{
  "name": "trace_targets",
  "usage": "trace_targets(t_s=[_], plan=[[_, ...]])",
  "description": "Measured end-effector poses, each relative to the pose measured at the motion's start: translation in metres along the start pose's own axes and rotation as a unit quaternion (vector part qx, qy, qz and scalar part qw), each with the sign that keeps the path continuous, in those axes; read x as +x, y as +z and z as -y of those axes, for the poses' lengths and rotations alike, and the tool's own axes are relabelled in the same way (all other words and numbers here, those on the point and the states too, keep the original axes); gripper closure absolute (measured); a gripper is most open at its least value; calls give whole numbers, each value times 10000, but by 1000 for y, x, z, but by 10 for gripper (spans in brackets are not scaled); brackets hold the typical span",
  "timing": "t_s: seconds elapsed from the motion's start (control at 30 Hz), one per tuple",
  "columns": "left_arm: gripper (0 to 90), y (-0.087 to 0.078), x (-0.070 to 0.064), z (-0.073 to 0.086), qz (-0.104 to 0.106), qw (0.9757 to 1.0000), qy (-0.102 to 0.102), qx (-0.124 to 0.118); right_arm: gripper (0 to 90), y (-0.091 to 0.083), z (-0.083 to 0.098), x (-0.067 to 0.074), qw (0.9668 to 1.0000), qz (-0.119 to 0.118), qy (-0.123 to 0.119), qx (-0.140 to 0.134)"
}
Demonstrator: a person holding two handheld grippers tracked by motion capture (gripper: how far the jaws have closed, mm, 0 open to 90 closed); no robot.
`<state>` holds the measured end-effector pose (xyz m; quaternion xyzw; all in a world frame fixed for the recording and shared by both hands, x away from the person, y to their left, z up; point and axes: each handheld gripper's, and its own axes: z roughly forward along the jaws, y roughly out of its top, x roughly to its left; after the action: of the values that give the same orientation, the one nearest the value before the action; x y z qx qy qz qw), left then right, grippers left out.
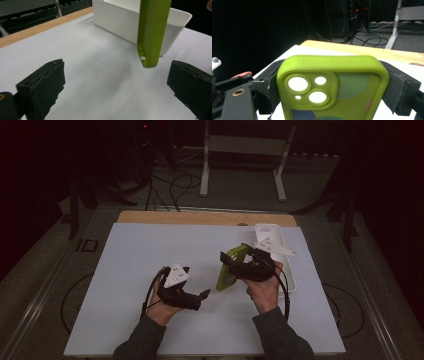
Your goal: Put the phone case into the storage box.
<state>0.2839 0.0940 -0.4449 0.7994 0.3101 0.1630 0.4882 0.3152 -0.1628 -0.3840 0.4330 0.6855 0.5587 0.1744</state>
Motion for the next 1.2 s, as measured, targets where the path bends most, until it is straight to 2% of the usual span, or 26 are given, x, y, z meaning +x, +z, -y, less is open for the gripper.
trace_targets(t_s=[0.63, 1.2], plan=[[4, -27, 21, 10, -117, 9999, -13, 11, 158, 4, -6, -11, 9999, 152, 43, 39], [2, -55, 42, 31, -449, 9989, -93, -43, 158, 4, -9, -21, 9990, 427, -50, 94]])
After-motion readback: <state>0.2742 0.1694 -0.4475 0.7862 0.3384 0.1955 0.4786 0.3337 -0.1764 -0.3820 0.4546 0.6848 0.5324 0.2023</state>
